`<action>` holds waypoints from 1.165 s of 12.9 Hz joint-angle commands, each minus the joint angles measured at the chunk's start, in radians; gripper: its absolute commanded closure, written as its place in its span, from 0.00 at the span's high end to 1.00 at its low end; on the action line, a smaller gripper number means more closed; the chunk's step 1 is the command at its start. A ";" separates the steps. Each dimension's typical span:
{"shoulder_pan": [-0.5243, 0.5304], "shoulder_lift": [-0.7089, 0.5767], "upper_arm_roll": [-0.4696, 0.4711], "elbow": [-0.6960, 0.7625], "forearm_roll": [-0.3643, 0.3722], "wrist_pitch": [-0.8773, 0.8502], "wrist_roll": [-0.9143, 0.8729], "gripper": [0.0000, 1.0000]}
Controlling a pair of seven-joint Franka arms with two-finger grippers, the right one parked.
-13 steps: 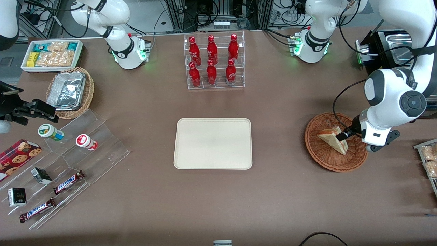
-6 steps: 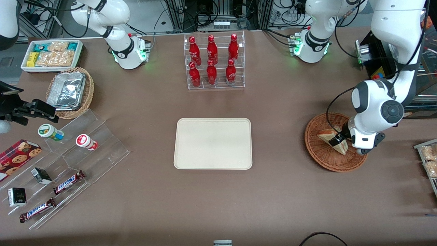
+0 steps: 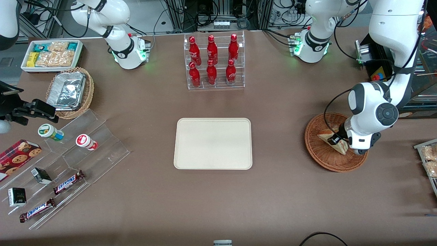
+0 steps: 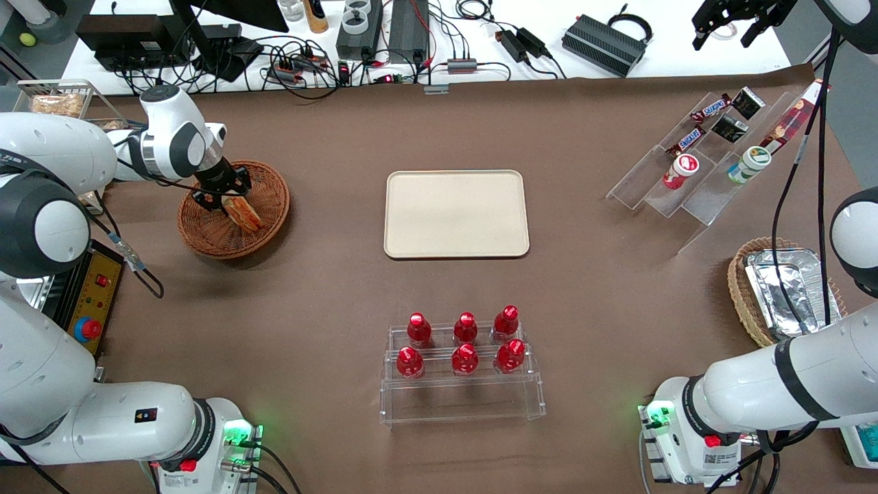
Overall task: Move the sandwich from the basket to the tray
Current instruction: 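Close the left gripper on the sandwich and lift it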
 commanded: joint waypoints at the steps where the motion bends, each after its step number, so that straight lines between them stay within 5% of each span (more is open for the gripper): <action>1: -0.044 -0.064 0.003 0.011 0.013 -0.066 -0.018 0.34; 7: -0.129 -0.057 -0.007 0.328 0.008 -0.438 0.034 0.27; 10: -0.236 0.015 -0.007 0.407 0.007 -0.443 0.088 0.27; 15: -0.399 0.167 -0.021 0.543 -0.033 -0.425 0.100 0.10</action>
